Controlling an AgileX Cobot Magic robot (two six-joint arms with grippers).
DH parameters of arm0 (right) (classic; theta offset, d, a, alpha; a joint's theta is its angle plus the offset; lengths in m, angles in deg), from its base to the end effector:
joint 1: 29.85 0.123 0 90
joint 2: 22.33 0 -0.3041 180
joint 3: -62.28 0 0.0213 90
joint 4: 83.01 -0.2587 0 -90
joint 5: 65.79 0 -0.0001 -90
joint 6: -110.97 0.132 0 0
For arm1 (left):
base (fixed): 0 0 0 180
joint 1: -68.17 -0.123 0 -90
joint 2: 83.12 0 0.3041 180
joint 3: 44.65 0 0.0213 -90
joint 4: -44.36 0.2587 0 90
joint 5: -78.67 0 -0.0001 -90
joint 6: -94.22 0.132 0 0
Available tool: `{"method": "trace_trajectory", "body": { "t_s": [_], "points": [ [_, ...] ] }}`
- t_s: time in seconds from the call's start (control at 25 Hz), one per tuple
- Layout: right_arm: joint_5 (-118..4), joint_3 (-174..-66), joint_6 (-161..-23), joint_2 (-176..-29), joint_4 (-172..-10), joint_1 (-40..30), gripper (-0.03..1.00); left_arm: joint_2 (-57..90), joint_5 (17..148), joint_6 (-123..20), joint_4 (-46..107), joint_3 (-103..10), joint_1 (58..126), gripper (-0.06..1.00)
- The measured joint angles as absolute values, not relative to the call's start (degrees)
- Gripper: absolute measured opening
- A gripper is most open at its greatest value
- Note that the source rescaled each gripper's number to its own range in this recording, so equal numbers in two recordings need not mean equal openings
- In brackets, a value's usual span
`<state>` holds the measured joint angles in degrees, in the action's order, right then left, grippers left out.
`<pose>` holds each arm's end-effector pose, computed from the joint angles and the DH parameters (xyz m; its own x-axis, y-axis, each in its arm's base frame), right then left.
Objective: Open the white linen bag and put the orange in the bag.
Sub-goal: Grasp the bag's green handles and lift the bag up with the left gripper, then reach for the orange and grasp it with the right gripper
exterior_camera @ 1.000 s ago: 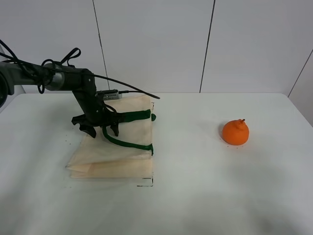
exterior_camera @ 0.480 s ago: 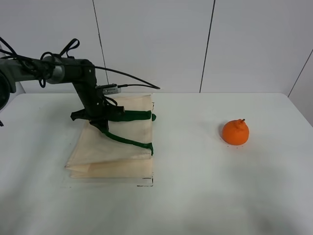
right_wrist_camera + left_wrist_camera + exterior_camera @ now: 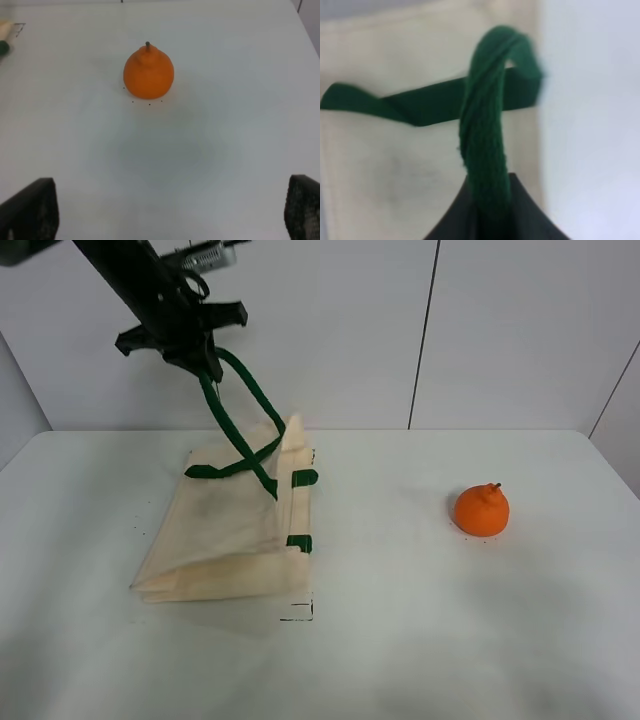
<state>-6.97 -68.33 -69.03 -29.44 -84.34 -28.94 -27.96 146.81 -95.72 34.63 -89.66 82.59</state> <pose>0.0214 0.0030 0.2647 -0.4279 0.0052 -0.9038 -0.0287 0.9994 0.0194 0.4735 -0.1431 0.3290 -0.8724 -0.0153 -0.4885 0.1256 0.9589 -0.2545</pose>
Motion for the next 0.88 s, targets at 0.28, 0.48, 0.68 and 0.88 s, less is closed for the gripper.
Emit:
{"method": "trace_trajectory", "body": {
  "t_s": [0.28,0.48,0.68,0.88],
  "points": [
    [-7.0,-68.3,-69.0,-29.4,-84.3,-28.9,1.0,-20.9,146.9,-94.3,32.4,-90.8,82.6,0.0],
    [-7.0,-68.3,-69.0,-29.7,-84.3,-28.9,1.0,-18.6,146.9,-94.3,32.2,-90.8,82.6,0.0],
    [-10.7,-70.7,-69.0,-43.4,-84.3,-28.9,1.0,-18.3,146.9,-94.3,32.1,-90.8,82.6,0.0],
    [-14.6,-80.0,-71.4,-70.0,-85.1,-28.9,1.0,-18.3,146.9,-94.3,32.1,-90.8,82.6,0.0]
  ]
}}
